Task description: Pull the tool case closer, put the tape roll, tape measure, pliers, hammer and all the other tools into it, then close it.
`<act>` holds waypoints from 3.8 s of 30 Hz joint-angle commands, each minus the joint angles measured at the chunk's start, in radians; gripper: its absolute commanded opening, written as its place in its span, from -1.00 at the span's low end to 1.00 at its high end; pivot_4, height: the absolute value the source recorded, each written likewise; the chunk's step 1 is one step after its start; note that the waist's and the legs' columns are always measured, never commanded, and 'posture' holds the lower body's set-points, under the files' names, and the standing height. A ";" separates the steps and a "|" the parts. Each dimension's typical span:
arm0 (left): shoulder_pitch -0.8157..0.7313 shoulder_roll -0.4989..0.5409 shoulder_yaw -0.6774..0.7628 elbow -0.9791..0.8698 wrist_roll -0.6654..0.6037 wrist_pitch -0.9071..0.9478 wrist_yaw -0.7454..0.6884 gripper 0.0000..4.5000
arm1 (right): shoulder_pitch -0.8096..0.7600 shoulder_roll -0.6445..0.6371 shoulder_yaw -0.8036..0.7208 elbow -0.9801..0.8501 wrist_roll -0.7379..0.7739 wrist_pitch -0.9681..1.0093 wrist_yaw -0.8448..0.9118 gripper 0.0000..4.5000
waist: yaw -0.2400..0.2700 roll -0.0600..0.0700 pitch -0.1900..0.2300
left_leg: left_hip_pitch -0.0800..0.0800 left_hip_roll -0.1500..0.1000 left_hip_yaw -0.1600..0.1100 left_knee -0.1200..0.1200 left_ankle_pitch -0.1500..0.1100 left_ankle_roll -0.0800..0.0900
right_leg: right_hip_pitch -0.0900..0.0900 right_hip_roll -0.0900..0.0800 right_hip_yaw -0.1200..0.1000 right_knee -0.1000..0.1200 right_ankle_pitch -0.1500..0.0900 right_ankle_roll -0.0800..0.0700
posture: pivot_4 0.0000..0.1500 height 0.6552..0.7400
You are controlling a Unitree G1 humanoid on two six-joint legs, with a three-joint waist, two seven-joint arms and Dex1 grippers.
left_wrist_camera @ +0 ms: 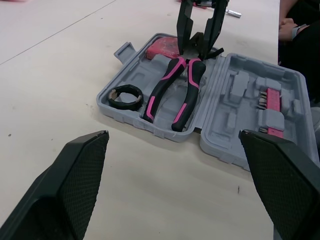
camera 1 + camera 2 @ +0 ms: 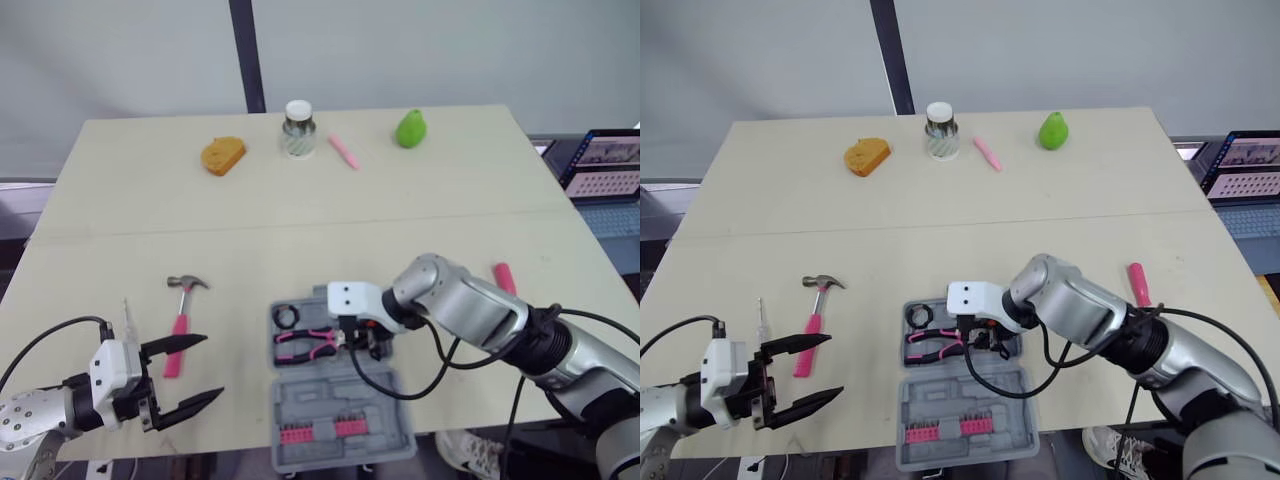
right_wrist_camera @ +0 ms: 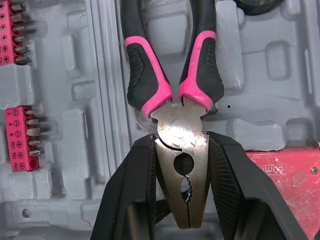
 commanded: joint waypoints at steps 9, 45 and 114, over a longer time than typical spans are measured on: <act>0.018 -0.008 0.011 -0.001 0.002 -0.033 -0.006 1.00 | 0.013 0.020 -0.031 -0.021 0.008 0.005 -0.006 0.06 | 0.000 0.000 0.000 | 0.000 0.000 0.000 0.000 0.000 0.000 | 0.000 0.000 0.000 0.000 0.000 0.000 | 1.00 -0.06; -0.091 -0.020 -0.049 0.066 0.023 -0.065 -0.015 1.00 | 0.485 0.176 -0.425 0.160 0.082 -0.604 -0.078 -0.98 | 0.001 -0.003 -0.002 | 0.001 0.000 0.000 0.000 0.000 0.000 | 0.001 0.001 0.000 0.001 0.000 0.000 | 1.00 -0.06; -0.083 -0.020 -0.062 -0.035 0.018 0.002 0.042 1.00 | 0.534 0.180 -0.256 0.436 -0.207 -0.641 -0.162 -0.98 | 0.004 -0.006 -0.030 | 0.029 0.004 -0.002 -0.003 -0.013 -0.009 | 0.022 -0.002 0.002 -0.004 -0.002 -0.005 | 1.00 -0.06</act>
